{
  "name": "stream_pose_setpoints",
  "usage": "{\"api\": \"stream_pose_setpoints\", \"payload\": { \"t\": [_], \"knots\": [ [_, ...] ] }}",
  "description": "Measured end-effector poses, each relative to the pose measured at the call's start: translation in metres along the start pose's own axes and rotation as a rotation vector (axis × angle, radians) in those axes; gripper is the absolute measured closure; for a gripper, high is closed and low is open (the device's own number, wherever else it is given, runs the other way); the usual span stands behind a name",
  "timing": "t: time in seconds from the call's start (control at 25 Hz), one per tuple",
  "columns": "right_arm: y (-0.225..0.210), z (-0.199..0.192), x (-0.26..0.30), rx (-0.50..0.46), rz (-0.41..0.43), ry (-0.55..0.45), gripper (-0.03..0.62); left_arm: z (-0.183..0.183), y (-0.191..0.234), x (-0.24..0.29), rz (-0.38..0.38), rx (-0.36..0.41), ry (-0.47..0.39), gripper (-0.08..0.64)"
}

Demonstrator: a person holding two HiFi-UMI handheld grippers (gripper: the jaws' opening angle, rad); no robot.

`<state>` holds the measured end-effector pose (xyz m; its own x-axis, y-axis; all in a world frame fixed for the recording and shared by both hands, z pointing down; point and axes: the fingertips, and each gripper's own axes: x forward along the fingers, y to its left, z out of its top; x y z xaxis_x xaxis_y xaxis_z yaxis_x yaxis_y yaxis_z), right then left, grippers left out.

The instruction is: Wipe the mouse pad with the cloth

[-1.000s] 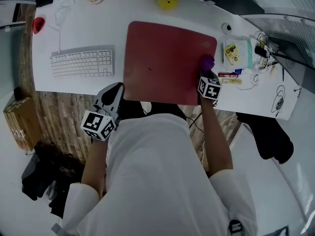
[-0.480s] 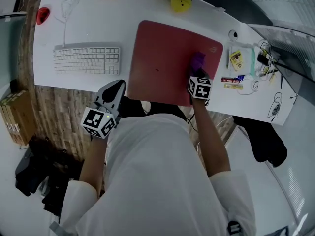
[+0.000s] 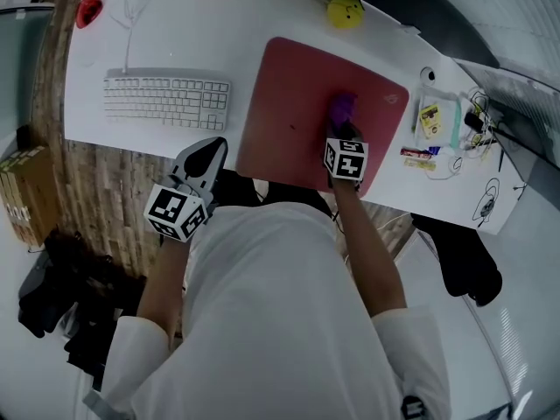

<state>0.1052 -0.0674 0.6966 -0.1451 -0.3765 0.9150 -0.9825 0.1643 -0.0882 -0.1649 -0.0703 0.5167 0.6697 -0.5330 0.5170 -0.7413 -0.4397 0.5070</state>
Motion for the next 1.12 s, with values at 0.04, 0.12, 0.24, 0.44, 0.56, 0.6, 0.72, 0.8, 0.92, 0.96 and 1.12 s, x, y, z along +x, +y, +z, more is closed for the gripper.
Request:
{"api": "stream_pose_setpoints", "payload": {
  "t": [0.04, 0.12, 0.24, 0.44, 0.56, 0.6, 0.72, 0.8, 0.92, 0.96, 1.12],
  "knots": [
    [0.005, 0.002, 0.001, 0.002, 0.007, -0.001, 0.506, 0.000, 0.002, -0.001, 0.000, -0.001, 0.001, 0.542],
    [0.017, 0.007, 0.003, 0.007, 0.027, -0.007, 0.506, 0.001, 0.006, -0.003, 0.002, -0.004, 0.002, 0.543],
    [0.040, 0.015, 0.008, -0.009, 0.052, -0.017, 0.506, 0.001, 0.014, -0.005, 0.003, -0.009, 0.004, 0.543],
    [0.073, 0.026, 0.015, -0.025, 0.088, -0.019, 0.506, 0.006, 0.025, -0.008, 0.001, -0.016, 0.000, 0.541],
    [0.092, 0.032, 0.018, -0.027, 0.121, -0.023, 0.506, 0.006, 0.032, -0.010, -0.002, -0.024, 0.011, 0.543],
    [0.098, 0.034, 0.020, -0.031, 0.128, -0.024, 0.506, 0.005, 0.035, -0.011, -0.002, -0.026, 0.016, 0.541],
    [0.111, 0.039, 0.023, -0.033, 0.137, -0.027, 0.506, 0.007, 0.043, -0.014, -0.003, -0.027, 0.022, 0.541],
    [0.118, 0.042, 0.025, -0.029, 0.146, -0.028, 0.506, 0.009, 0.049, -0.016, -0.003, -0.027, 0.024, 0.543],
    [0.132, 0.046, 0.027, -0.039, 0.167, -0.028, 0.506, 0.010, 0.056, -0.019, -0.006, -0.030, 0.033, 0.543],
    [0.137, 0.047, 0.029, -0.047, 0.174, -0.029, 0.506, 0.011, 0.058, -0.020, -0.007, -0.030, 0.035, 0.541],
    [0.155, 0.054, 0.032, -0.065, 0.212, -0.036, 0.506, 0.016, 0.063, -0.022, -0.012, -0.021, 0.036, 0.542]
  ]
}}
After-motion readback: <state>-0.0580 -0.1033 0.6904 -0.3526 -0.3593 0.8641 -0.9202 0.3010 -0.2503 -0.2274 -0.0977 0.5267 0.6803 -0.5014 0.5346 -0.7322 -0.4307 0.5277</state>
